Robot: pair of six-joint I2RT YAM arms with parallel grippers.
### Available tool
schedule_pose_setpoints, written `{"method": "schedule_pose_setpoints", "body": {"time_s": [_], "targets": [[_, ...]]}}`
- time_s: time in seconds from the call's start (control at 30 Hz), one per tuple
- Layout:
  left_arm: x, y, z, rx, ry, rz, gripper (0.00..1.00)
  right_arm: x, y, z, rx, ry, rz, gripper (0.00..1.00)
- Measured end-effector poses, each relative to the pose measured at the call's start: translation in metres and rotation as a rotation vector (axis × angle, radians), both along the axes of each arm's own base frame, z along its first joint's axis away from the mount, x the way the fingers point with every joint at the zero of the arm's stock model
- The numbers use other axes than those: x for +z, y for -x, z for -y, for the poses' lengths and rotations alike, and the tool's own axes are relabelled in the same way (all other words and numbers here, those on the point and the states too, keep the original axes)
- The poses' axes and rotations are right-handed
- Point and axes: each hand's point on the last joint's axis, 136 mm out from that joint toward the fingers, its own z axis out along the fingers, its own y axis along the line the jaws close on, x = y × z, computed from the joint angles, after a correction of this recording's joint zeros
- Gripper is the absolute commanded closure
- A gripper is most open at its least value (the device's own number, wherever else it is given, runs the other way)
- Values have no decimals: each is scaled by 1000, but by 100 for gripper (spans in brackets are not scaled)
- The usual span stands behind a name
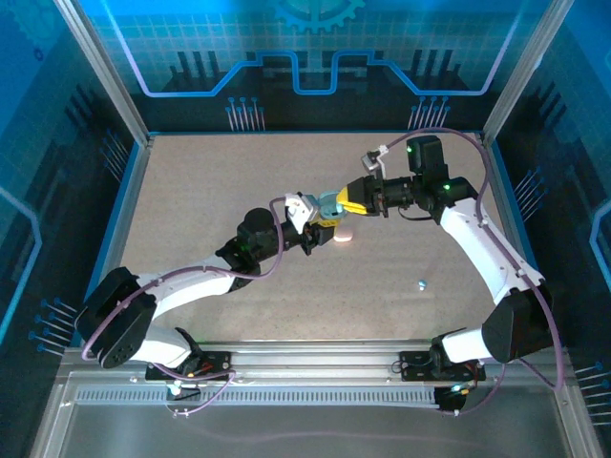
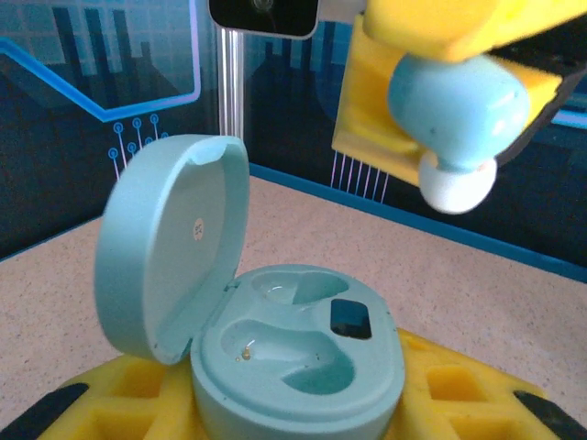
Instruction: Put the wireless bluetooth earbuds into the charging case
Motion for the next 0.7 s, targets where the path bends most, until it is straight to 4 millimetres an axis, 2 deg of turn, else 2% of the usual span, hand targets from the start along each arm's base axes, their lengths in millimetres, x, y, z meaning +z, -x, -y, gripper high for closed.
{"method": "schedule_pose_setpoints", "body": {"time_s": [0.23, 0.47, 0.7], "targets": [[9, -3, 1, 12, 43, 25, 63, -1, -3, -2, -15, 11, 9, 75], [3, -3, 6, 5, 46, 6, 63, -5, -4, -8, -33, 46, 19, 76], [8, -3, 7, 2, 62, 24, 63, 1, -6, -10, -45, 71, 58, 77]]}}
